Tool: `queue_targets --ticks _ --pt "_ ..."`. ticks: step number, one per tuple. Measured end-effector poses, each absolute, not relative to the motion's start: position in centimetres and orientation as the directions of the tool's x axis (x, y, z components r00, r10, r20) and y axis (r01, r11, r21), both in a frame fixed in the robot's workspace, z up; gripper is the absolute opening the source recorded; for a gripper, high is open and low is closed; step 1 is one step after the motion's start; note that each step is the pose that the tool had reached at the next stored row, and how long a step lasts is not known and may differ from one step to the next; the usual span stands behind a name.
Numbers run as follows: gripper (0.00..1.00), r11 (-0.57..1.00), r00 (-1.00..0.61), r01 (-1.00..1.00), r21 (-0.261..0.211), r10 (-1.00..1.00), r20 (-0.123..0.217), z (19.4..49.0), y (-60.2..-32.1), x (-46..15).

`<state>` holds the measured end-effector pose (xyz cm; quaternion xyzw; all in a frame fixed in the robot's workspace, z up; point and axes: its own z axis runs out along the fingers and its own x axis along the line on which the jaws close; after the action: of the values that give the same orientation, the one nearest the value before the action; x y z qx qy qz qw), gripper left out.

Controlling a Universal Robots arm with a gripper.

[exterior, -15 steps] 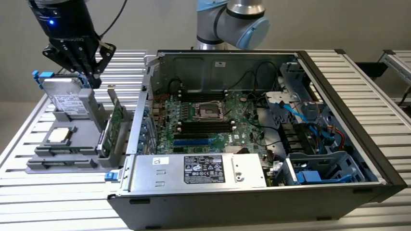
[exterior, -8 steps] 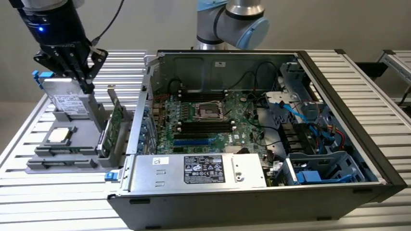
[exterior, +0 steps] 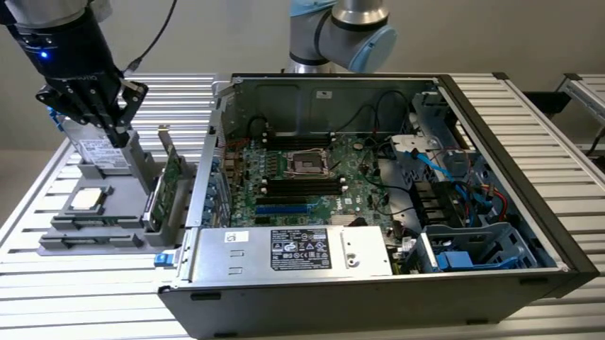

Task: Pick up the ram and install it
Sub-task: 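Reach for the ram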

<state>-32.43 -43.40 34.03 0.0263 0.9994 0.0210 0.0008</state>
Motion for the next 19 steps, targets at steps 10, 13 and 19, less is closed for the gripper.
queue_targets --ticks 10,13,19 --pt "0.10 0.998 -0.999 0.051 0.042 0.051 0.000 33.5 -45.1 -34.5" --pt "0.10 0.998 -0.999 0.051 0.042 0.051 0.000 33.3 -45.6 -35.2" --pt "0.10 0.998 -0.999 0.051 0.042 0.051 0.001 33.0 -46.5 -36.7"
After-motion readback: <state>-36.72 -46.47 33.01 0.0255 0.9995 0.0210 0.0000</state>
